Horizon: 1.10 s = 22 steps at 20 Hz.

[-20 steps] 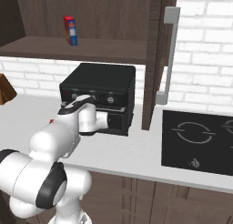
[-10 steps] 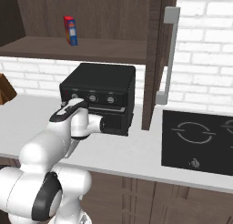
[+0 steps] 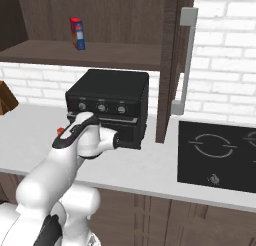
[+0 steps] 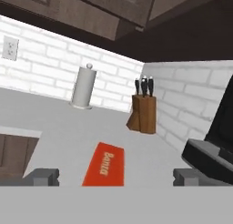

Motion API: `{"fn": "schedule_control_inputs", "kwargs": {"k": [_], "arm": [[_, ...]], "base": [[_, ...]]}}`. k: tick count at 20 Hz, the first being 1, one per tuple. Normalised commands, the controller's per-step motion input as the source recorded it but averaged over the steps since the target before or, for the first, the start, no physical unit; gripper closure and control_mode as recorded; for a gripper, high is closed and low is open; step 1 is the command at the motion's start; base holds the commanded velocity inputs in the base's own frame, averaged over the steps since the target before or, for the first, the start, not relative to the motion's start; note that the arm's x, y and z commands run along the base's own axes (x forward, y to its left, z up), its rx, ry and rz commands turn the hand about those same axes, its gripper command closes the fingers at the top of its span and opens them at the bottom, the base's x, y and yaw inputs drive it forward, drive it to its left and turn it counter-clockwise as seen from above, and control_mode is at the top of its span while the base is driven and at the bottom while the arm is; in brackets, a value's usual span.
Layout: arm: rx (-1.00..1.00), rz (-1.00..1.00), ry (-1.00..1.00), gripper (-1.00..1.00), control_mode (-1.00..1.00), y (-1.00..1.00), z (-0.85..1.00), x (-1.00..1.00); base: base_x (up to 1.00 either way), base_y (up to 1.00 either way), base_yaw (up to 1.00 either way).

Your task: Pick the boxed food and place it on the digital scale for weighing, and close the cabinet.

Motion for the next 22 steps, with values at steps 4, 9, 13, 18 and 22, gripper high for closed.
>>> {"fn": "schedule_control_inputs", "kwargs": {"k": [4, 9, 13, 18, 22], "arm": [[0.0, -0.03, 0.0, -1.0, -1.0, -0.27, 0.13, 0.02], [0.0, 0.0, -0.06, -1.0, -1.0, -0.34, 0.23, -0.36], [0.0, -0.03, -0.16, -1.0, -1.0, -0.24, 0.31, -0.71], [-0.02, -0.15, -0.32, -1.0, -1.0, 0.03, 0.22, -0.91], [-0.08, -0.3, -0.45, -1.0, -1.0, 0.36, 0.14, -0.85]], "base": [[0.0, 0.0, 0.0], [0.0, 0.0, 0.0], [0.0, 0.0, 0.0], [0.0, 0.0, 0.0], [0.0, 0.0, 0.0]]}}
